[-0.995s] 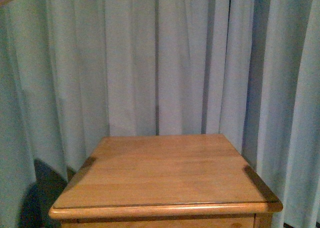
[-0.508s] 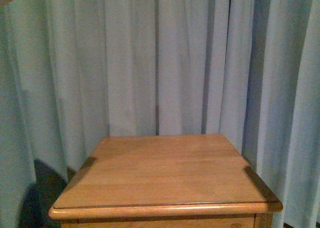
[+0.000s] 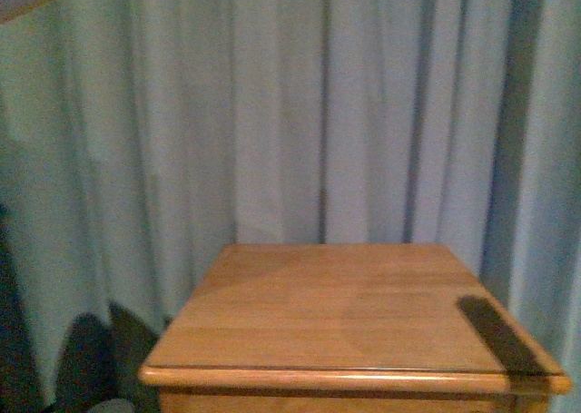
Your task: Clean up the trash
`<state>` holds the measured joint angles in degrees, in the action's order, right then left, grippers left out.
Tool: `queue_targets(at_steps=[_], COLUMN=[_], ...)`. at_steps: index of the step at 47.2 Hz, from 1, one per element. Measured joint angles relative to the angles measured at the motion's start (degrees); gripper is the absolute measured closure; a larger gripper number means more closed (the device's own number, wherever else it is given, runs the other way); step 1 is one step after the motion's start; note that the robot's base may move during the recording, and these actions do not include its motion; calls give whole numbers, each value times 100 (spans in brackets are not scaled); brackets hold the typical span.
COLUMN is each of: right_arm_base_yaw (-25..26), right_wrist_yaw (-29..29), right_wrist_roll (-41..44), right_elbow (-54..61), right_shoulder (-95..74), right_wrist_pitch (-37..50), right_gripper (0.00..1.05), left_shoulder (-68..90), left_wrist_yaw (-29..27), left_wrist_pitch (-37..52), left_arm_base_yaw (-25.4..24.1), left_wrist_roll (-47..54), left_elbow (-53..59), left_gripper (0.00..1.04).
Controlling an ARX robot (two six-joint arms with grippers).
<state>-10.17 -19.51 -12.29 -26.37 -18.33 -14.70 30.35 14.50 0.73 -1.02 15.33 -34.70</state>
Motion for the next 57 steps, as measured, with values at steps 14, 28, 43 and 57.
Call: queue_targets(at_steps=[14, 28, 43, 57], right_arm_base_yaw=[-15, -13, -9, -11], right_wrist_yaw=[92, 70, 66, 79], right_wrist_roll=[2, 2, 0, 0], right_elbow=[0, 0, 0, -2], right_shoulder=[-35, -31, -33, -28], right_wrist_pitch=[-4, -7, -4, -4], right_gripper=[83, 83, 83, 83], left_shoulder=[-35, -20, -17, -20], left_wrist_yaw=[-107, -96, -94, -101], left_wrist_pitch=[0, 0, 0, 0], left_arm_base_yaw=[-7, -4, -4, -4], left_wrist_roll=[-11, -15, -15, -15], left_elbow=[20, 24, 24, 24], left_gripper=[76, 76, 76, 76])
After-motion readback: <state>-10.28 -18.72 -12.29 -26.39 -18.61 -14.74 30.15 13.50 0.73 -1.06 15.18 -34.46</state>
